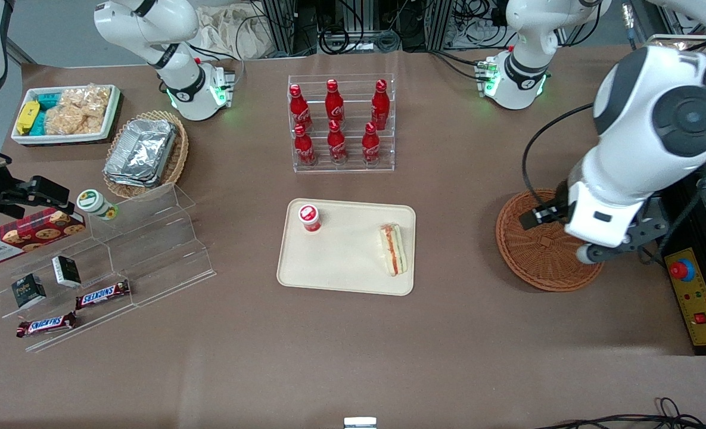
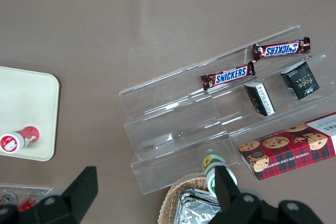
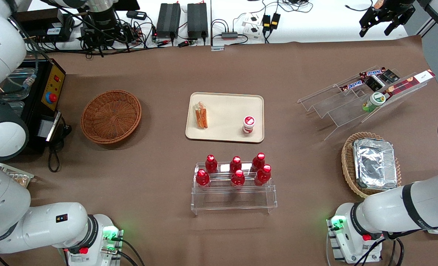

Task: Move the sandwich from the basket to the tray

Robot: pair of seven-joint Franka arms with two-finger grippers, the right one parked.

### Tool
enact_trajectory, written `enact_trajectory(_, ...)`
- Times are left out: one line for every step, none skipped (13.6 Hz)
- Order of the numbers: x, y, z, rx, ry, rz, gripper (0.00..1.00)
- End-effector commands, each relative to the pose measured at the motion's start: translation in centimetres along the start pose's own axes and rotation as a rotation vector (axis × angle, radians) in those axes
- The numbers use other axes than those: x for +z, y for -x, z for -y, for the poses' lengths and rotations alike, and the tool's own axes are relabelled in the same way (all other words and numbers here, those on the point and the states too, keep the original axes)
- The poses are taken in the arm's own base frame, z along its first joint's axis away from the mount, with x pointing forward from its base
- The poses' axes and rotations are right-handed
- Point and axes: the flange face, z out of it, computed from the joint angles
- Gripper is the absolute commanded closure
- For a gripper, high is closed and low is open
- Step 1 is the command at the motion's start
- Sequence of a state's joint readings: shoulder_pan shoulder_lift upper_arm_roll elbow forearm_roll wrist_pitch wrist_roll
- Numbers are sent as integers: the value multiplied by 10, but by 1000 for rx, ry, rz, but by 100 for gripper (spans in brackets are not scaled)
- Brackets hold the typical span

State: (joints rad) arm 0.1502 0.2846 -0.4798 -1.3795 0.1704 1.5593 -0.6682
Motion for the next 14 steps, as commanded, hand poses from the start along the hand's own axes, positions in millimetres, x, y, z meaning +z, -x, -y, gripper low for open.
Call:
enact_trajectory(-15, 6, 31, 69, -11, 7, 0)
enact_trajectory(-17, 5, 47, 85, -18, 8, 0)
enact_trajectory(-21, 8, 56, 116, -13, 6, 0)
enact_trajectory(-21, 5, 76, 124, -13, 9, 0)
enact_trajectory(-28, 4, 90, 141, 9, 8, 0)
enact_trajectory(-35, 5, 105, 161, 32, 9, 0)
enact_trajectory(-38, 7, 115, 185, 36, 4, 0)
enact_trajectory(-41, 9, 128, 195, 37, 1, 0)
enact_trajectory(-42, 12, 136, 210, 37, 0, 0)
enact_trajectory(-45, 16, 145, 228, 39, -6, 0)
enact_trajectory(-45, 19, 154, 233, 41, -9, 0)
enact_trajectory(-46, 25, 160, 231, 41, -13, 0)
enact_trajectory(-45, 30, 166, 224, 44, -20, 0)
enact_trajectory(-45, 34, 173, 216, 47, -25, 0)
